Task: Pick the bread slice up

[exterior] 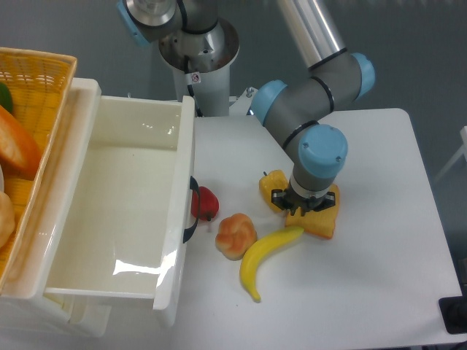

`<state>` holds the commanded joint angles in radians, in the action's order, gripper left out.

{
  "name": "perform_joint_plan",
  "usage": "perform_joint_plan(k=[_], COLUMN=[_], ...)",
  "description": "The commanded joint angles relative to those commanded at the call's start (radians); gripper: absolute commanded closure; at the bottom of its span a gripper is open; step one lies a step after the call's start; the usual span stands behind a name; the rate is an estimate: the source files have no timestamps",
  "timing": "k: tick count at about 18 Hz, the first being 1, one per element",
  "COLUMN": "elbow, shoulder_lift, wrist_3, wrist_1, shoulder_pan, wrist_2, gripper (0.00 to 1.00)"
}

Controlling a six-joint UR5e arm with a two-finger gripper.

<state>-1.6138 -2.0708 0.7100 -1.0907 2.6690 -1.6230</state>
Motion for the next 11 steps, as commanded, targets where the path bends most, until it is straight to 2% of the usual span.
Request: perform_joint_plan(k=[5,11], elbow=[0.047,0.083], shoulder_lift=[-0.035,-0.095], wrist_3=[0.035,0.035], wrist_1=[-0.002,0.009], shoulder_pan=[0.037,0.045], wrist_2=[0.0,0.0], gripper=[0.0,0.0])
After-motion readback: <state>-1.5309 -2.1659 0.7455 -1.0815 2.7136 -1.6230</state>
